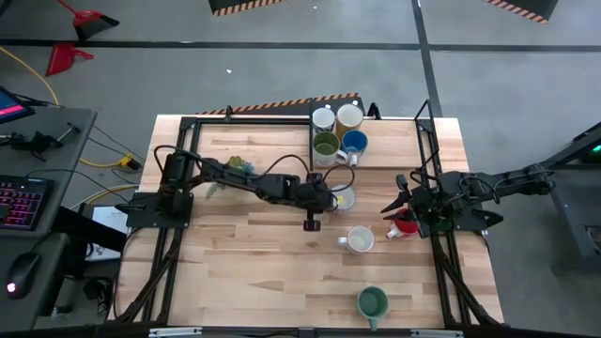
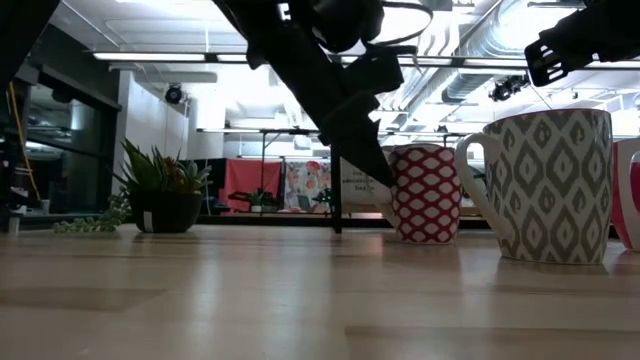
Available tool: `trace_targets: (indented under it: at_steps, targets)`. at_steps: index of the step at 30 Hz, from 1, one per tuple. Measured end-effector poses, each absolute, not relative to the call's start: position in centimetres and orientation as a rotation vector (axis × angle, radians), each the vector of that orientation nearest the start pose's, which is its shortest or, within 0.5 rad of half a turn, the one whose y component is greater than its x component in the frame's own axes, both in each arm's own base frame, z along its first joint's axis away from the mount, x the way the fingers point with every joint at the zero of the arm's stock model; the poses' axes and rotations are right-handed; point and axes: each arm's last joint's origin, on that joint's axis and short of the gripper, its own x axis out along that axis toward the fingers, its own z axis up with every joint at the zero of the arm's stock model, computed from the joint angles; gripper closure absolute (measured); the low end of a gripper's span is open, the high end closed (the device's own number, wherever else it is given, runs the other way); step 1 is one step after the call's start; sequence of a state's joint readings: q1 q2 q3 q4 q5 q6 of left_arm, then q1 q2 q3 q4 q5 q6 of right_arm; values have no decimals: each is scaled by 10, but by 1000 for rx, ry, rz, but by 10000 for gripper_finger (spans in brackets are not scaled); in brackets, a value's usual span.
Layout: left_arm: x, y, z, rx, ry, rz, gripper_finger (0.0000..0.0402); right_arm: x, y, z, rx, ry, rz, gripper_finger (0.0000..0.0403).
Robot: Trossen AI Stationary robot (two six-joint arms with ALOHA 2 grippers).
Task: Place coffee mugs
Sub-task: Put the white red mug on the shelf
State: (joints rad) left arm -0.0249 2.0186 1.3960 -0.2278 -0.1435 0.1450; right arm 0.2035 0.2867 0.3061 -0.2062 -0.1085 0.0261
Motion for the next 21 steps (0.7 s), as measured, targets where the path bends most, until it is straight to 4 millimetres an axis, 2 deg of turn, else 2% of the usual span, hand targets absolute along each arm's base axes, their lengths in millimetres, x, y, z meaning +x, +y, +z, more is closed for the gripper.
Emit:
trace_targets:
  at_steps: [9, 21]
  targets:
    - [438, 4, 181, 241, 773, 62, 401, 103, 24, 225, 17, 191, 309, 339]
    - [445, 5, 189, 260, 671, 65, 401, 103, 24, 225, 17, 191, 308, 339]
